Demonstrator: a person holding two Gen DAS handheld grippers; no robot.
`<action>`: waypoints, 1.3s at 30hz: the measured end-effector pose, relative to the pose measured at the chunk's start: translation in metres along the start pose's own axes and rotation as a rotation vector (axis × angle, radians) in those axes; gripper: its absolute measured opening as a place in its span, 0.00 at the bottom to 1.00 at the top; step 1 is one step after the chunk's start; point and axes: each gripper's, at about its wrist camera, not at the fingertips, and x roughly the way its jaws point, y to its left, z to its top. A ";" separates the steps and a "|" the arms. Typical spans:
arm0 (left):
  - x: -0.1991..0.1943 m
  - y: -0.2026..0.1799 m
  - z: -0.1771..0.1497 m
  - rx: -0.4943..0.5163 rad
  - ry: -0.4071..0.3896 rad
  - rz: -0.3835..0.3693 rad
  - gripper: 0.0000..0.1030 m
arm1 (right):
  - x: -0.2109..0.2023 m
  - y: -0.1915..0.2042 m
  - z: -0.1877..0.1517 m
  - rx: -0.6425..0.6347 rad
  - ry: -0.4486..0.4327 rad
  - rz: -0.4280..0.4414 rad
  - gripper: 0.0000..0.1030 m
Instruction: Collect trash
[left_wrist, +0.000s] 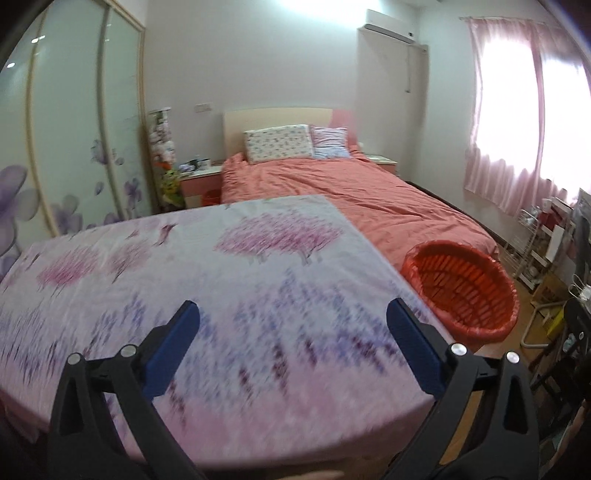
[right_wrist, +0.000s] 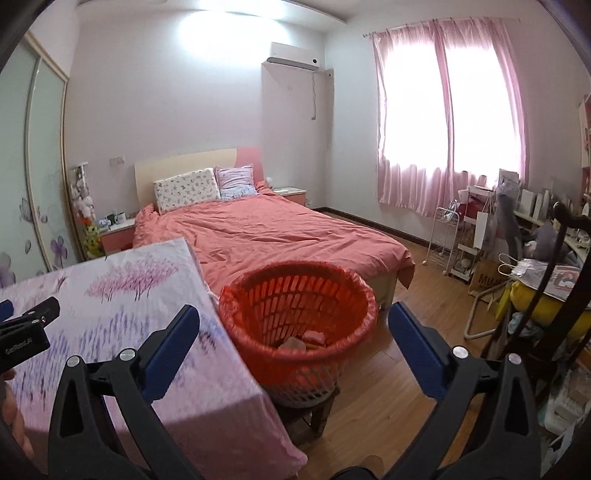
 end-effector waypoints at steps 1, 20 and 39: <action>-0.005 0.002 -0.005 -0.002 -0.004 0.007 0.96 | -0.004 0.001 -0.003 -0.004 0.001 -0.001 0.98; -0.047 0.013 -0.062 -0.048 -0.040 0.071 0.96 | -0.018 0.019 -0.030 -0.007 0.048 -0.057 0.98; -0.035 0.008 -0.067 -0.077 0.012 0.039 0.96 | -0.013 0.013 -0.034 -0.002 0.075 -0.116 0.98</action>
